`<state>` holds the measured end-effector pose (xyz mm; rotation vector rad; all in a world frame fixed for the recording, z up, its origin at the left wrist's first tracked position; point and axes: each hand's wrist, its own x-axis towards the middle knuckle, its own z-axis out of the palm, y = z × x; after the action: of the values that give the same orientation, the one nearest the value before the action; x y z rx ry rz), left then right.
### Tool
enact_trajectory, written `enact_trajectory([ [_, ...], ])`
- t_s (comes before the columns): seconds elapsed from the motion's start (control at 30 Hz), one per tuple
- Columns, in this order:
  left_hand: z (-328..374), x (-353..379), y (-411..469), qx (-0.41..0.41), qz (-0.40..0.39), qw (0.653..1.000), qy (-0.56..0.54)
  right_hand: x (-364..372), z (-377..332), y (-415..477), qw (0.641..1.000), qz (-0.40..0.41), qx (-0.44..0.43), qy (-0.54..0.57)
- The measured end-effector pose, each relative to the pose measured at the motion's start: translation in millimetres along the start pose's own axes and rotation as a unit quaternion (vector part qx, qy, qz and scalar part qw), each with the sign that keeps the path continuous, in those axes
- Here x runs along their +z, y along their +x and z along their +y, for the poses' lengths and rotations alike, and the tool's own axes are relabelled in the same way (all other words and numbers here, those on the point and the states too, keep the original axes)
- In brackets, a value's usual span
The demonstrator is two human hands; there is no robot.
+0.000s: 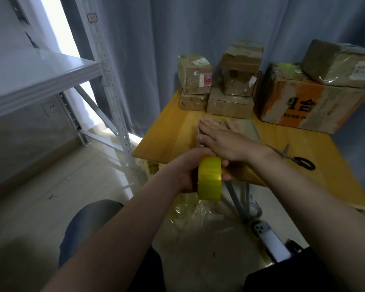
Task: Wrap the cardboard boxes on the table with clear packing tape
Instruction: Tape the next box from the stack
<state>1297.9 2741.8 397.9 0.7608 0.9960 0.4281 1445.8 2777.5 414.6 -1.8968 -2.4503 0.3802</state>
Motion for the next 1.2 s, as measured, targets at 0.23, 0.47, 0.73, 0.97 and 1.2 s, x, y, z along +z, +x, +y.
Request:
enact_trajectory([
  [0.23,-3,1,2,-0.011,0.018,1.000,0.004,-2,2,38,0.997,-0.010,0.043,-0.066],
  [0.47,-5,-4,11,-0.020,0.011,1.000,0.016,-5,4,75,0.995,0.047,0.079,-0.025],
  [0.73,-5,-9,15,-0.019,-0.010,1.000,0.009,2,17,105,0.976,0.128,0.152,0.093],
  [0.97,-6,0,10,0.008,0.008,1.000,-0.013,-35,-17,32,0.834,0.337,0.063,0.432],
  [1.2,-14,22,5,0.045,0.029,0.998,-0.027,-12,-23,-103,0.930,0.023,0.243,0.275],
])
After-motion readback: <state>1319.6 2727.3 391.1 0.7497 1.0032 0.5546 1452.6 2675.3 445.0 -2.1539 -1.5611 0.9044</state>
